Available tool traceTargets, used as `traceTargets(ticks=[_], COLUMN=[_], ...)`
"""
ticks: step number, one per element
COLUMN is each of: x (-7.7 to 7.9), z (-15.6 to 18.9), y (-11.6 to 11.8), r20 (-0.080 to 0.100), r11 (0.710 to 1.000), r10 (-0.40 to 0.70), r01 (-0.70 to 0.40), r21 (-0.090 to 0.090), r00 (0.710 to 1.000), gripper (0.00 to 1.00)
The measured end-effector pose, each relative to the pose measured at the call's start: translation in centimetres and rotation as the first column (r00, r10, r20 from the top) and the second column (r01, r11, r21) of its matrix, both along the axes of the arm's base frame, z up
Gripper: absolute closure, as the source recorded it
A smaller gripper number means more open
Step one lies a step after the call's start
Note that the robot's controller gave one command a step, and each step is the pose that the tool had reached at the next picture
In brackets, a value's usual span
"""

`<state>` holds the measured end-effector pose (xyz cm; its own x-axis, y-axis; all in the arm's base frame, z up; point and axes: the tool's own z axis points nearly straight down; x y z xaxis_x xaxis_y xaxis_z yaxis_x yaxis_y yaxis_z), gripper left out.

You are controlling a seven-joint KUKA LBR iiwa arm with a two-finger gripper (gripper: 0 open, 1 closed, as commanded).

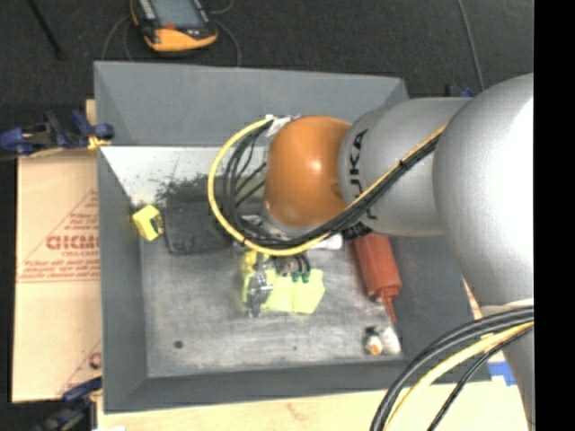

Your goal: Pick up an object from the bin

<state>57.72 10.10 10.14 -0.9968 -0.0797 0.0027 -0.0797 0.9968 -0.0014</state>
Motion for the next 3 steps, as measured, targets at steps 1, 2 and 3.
traceTargets(ticks=[1,2,3], x=[3.2,1.0,4.6], z=[0.3,-0.7,-2.2], y=[-2.8,-4.2,-0.4], r20=[0.008,0.02,-0.001], r11=[0.953,0.924,0.865], r10=[0.304,0.381,0.503], r01=[-0.304,-0.382,-0.503], r21=[0.0,0.0,0.002], r00=[0.953,0.924,0.865], gripper=[0.0,0.0,1.0])
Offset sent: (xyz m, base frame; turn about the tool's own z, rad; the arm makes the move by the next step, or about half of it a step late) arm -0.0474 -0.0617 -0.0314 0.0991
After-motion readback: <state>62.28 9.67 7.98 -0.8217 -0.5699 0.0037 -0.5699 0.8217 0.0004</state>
